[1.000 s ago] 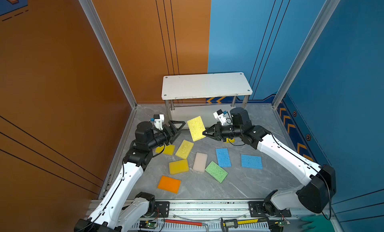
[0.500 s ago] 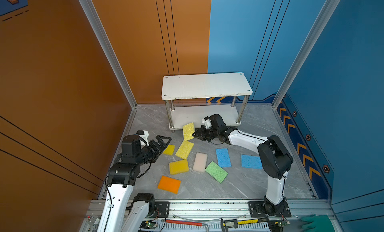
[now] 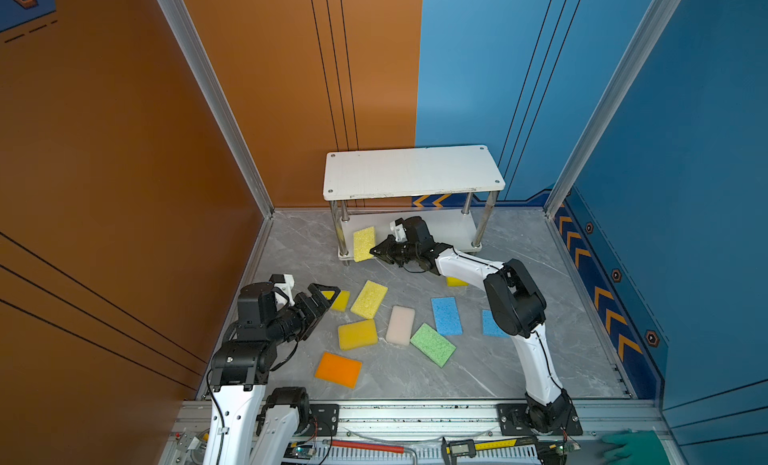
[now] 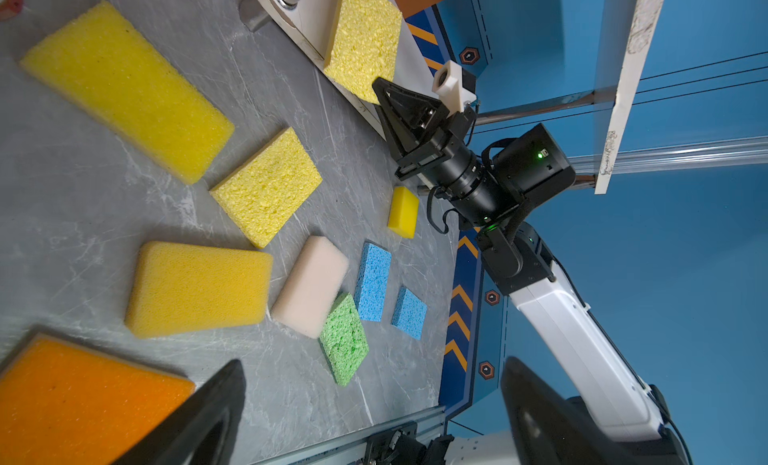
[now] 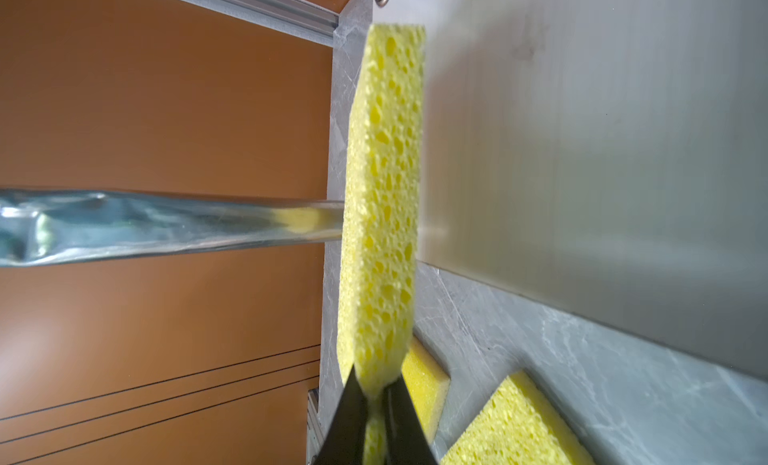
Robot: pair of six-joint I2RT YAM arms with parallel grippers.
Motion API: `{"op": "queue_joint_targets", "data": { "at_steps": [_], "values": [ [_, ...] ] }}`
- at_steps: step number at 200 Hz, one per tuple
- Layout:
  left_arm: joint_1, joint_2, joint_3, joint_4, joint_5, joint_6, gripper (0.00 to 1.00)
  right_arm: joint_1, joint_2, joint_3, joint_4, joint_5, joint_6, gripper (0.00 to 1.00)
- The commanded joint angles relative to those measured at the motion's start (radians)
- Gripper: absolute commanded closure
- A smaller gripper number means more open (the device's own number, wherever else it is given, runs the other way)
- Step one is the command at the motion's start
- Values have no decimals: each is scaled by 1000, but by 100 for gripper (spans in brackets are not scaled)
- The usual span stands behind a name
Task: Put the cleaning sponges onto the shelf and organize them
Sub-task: 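Carry the sponge to the lower shelf with the right gripper while the left gripper withdraws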
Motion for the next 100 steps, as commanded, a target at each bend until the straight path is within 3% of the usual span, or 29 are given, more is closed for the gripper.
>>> {"op": "queue_joint_targets", "data": {
  "at_steps": [1, 9, 100],
  "values": [
    [11, 0, -2, -22, 42, 16, 4, -4, 51, 69, -20, 58, -19, 90],
    [13, -2, 2, -29, 44, 18, 0, -2, 69, 95, -30, 64, -23, 90],
    [41, -23, 9, -79, 67, 25, 1, 7, 172, 266, -111, 85, -44, 88]
  ]
}}
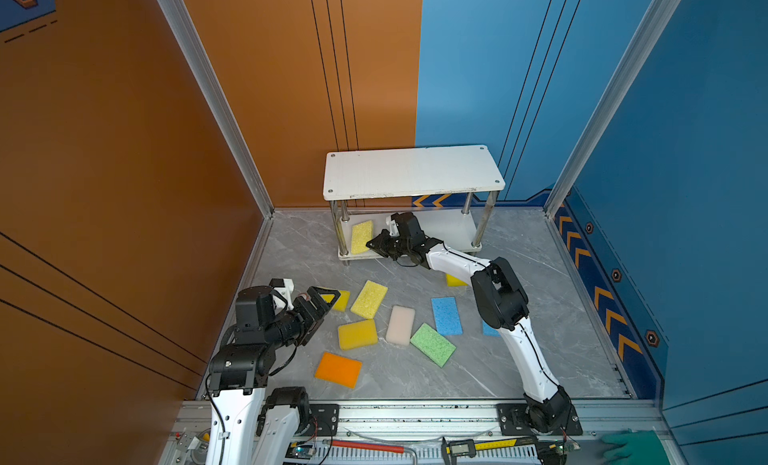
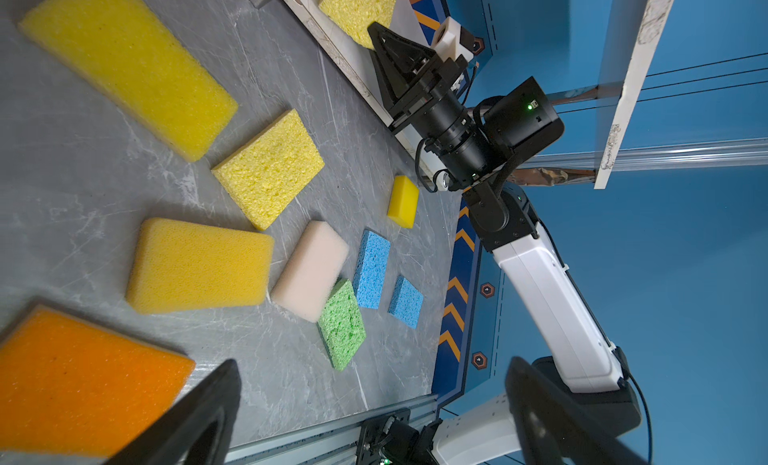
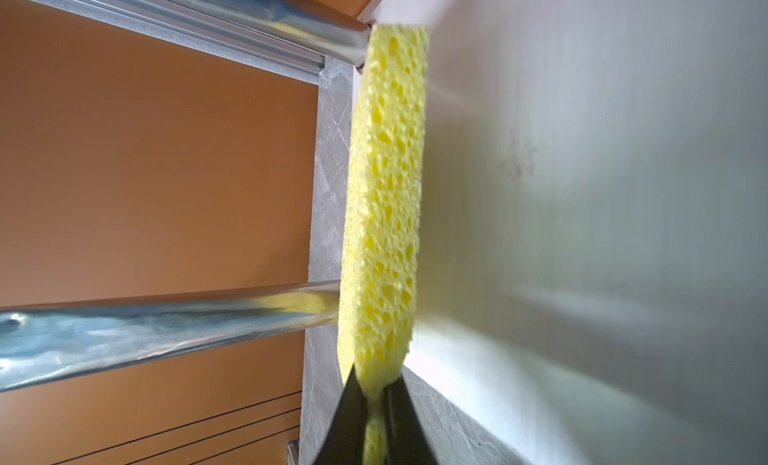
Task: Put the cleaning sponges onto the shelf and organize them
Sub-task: 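Carry the sponge to the lower shelf with the right gripper while the left gripper withdraws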
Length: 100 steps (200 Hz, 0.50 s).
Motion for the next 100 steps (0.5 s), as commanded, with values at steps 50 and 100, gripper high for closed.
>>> {"op": "queue_joint_targets", "data": {
  "at_steps": [50, 100],
  "values": [
    [26, -8, 2, -23, 36, 25, 1, 5, 35, 56, -71, 13, -35, 87],
    [45, -3, -2, -23, 52, 35, 1, 8, 54, 86, -116, 4, -47, 55]
  ]
}}
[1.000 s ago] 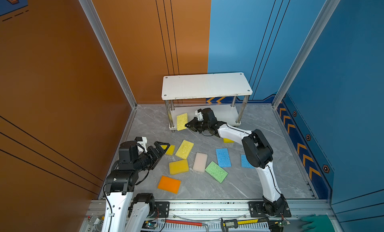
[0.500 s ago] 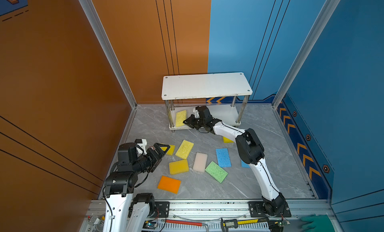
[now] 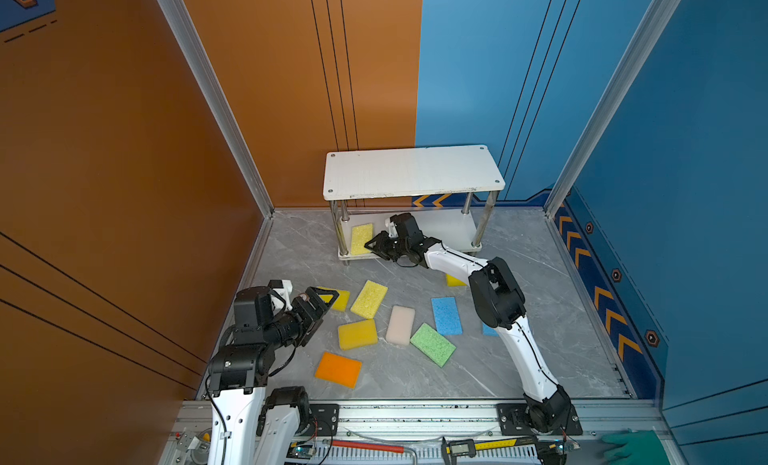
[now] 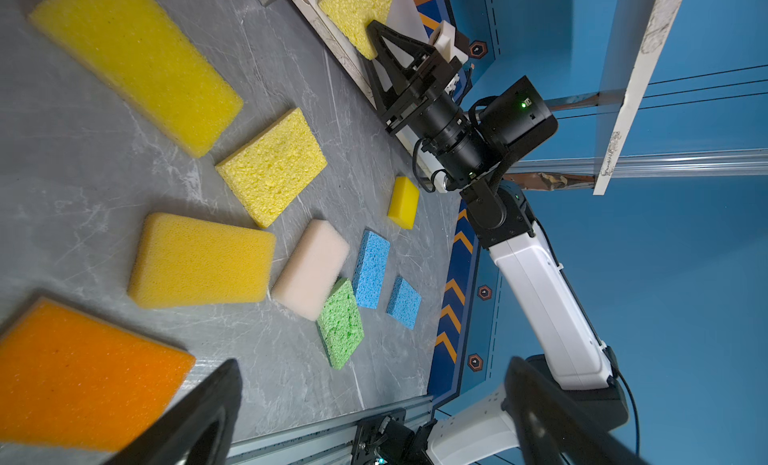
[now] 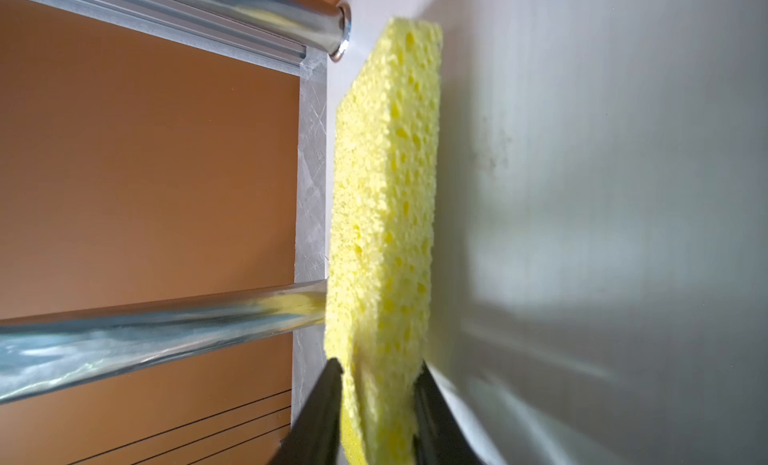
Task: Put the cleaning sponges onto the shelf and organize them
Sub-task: 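Carry the sponge to the lower shelf with the right gripper while the left gripper withdraws, then lower the sponge flat onto the lower shelf and open the right gripper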
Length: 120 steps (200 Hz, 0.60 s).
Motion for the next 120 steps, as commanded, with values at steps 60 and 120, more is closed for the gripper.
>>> {"op": "queue_joint_targets", "data": {
  "at_steps": [60, 120],
  "values": [
    [50, 7, -9, -8, 71, 56, 1, 27, 58, 173, -252, 65, -152, 39],
    [80, 14, -12, -9, 105, 68, 2, 48, 114, 320, -462, 150, -298, 31]
  ]
}}
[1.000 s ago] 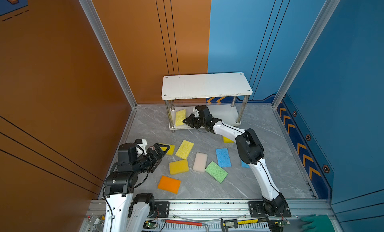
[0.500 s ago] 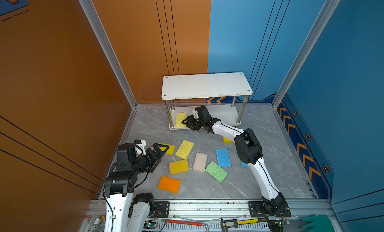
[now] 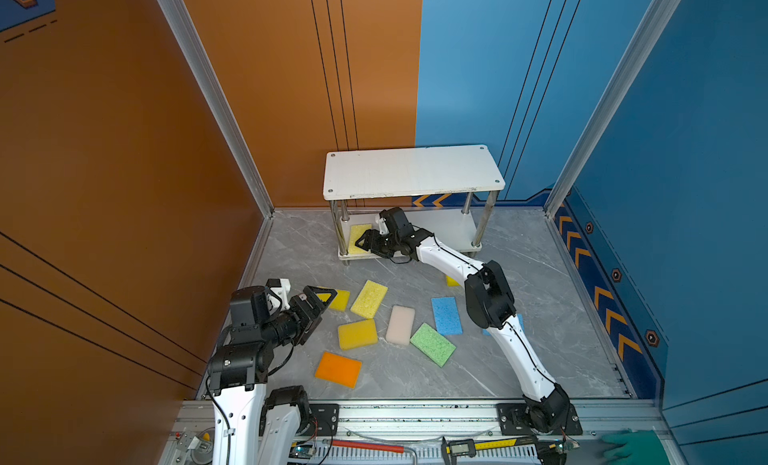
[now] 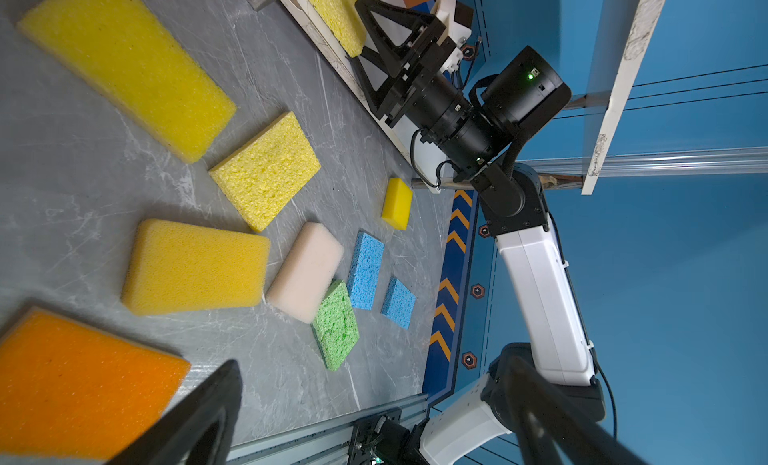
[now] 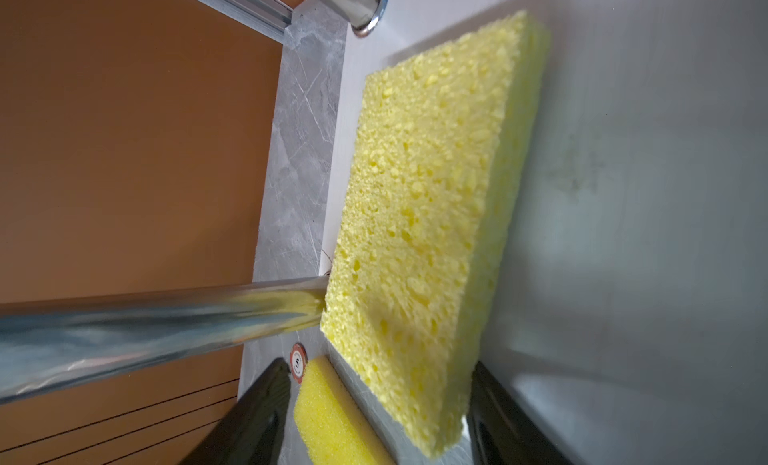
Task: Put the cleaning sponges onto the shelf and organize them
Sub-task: 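Lower the sponge flat onto the lower shelf and open the right gripper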
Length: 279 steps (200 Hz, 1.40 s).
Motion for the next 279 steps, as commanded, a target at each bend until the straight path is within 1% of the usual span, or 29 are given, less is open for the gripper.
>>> {"op": "queue_joint_targets", "data": {
  "at_steps": [1, 9, 63, 104, 122, 137, 175, 200, 224, 255, 279],
  "values": [
    [14, 3, -11, -8, 36, 28, 2, 4, 21, 28, -148, 71, -87, 31],
    [17, 4, -12, -9, 38, 29, 2, 3, 18, 28, -155, 81, -94, 29],
    [27, 2, -16, -8, 41, 31, 2, -6, -8, 27, -215, 132, -139, 27],
    [32, 4, -18, -8, 34, 34, 2, -8, -67, 13, -217, 131, -164, 27],
    [32, 6, -20, -7, 33, 35, 2, -8, -134, -17, -218, 131, -164, 27],
    [29, 9, -14, -7, 34, 40, 2, -8, -212, -76, -218, 136, -164, 27],
    [-11, 9, -24, -6, 5, 49, 2, -15, -448, -324, -218, 129, -185, 27],
    [-87, 18, -37, -3, -53, 49, 2, -37, -604, -526, -231, 102, -174, 28],
    [-208, 49, -55, 45, -128, 26, 2, -52, -734, -666, -296, 97, -184, 29],
    [-396, 136, -100, 206, -213, -37, 2, -58, -869, -802, -383, 92, -170, 30],
    [-483, 219, -138, 352, -238, -79, 2, -54, -964, -909, -400, 105, -142, 31]
  ]
}}
